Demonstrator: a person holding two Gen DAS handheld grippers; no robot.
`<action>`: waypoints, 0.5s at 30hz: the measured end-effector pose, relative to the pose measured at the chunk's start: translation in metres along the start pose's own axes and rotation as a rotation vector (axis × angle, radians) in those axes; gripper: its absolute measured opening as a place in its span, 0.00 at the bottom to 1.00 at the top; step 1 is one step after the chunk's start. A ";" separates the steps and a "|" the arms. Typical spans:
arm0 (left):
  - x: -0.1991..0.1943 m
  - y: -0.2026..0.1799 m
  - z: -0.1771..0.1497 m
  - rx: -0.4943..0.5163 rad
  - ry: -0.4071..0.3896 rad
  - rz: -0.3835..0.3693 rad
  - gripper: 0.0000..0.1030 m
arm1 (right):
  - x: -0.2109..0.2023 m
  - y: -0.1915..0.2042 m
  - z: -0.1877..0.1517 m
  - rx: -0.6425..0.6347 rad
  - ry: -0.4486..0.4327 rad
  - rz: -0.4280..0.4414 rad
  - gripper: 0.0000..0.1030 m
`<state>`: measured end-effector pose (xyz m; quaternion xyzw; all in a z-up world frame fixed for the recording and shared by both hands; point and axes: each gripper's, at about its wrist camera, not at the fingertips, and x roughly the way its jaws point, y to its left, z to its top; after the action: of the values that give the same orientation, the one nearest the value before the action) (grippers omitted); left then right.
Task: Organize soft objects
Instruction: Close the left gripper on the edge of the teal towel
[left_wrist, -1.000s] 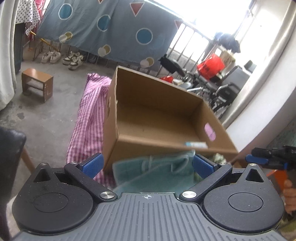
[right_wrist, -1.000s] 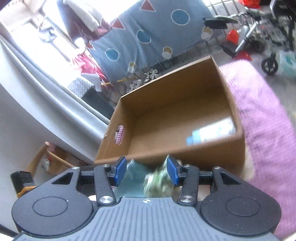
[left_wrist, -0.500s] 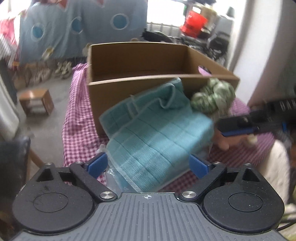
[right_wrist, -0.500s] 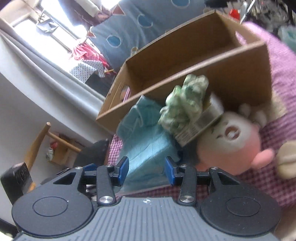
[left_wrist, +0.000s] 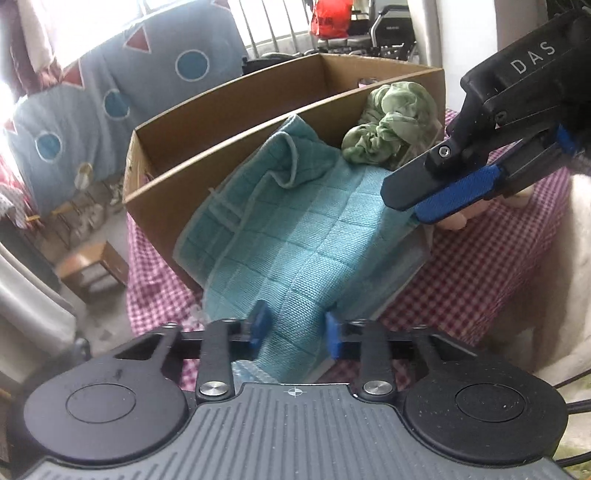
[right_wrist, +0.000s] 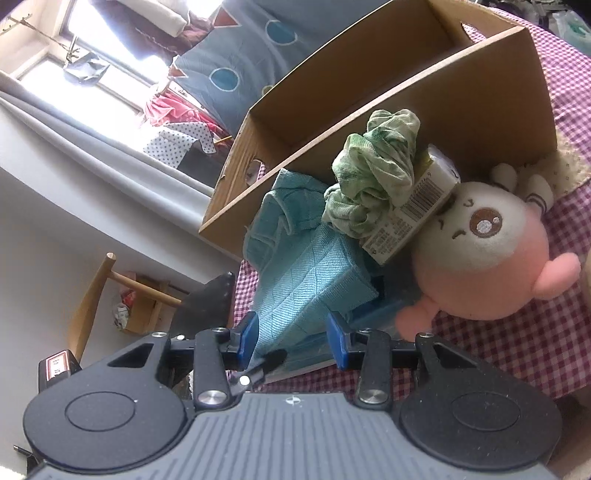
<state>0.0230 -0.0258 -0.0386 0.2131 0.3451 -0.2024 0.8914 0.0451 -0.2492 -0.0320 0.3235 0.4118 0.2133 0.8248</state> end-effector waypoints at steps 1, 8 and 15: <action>-0.003 0.002 0.001 -0.009 -0.007 -0.008 0.22 | -0.001 0.000 0.000 -0.002 -0.001 0.001 0.42; -0.017 0.019 0.010 -0.034 -0.052 -0.022 0.14 | -0.003 0.001 0.002 -0.026 -0.020 0.007 0.42; -0.017 0.039 0.027 -0.098 -0.110 -0.040 0.13 | -0.007 0.013 0.005 -0.057 -0.048 0.060 0.42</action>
<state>0.0449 -0.0038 0.0009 0.1507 0.3094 -0.2143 0.9141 0.0441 -0.2464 -0.0168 0.3172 0.3755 0.2418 0.8366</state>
